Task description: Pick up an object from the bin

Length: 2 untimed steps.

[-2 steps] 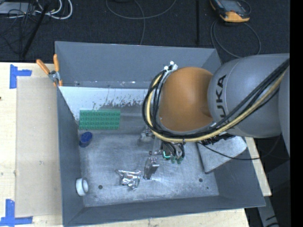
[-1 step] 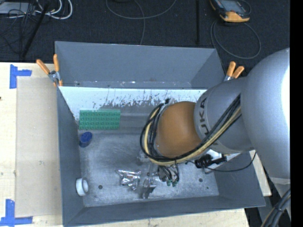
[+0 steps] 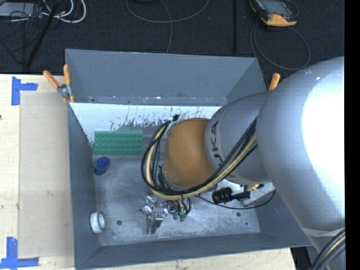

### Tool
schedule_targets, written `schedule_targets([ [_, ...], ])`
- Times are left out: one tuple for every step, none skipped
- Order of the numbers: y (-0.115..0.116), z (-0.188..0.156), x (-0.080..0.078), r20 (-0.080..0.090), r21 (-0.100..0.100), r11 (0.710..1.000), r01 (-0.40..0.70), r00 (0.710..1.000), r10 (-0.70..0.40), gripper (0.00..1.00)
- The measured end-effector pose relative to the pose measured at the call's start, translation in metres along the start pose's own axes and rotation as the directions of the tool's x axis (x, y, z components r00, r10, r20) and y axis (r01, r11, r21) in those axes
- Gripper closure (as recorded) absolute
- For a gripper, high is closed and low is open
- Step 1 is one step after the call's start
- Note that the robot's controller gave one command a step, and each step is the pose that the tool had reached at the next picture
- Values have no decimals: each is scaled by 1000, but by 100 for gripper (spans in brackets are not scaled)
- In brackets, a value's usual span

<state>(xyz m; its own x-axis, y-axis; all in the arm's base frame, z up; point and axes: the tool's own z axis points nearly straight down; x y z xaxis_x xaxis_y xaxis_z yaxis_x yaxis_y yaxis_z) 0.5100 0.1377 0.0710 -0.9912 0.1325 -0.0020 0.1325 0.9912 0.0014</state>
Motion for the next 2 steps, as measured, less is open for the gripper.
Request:
schedule_targets([
  [0,-2,-1,1,-2,1000,-3,1000,3,100],
  [16,-174,-2,5,0,957,289,957,-289,100],
])
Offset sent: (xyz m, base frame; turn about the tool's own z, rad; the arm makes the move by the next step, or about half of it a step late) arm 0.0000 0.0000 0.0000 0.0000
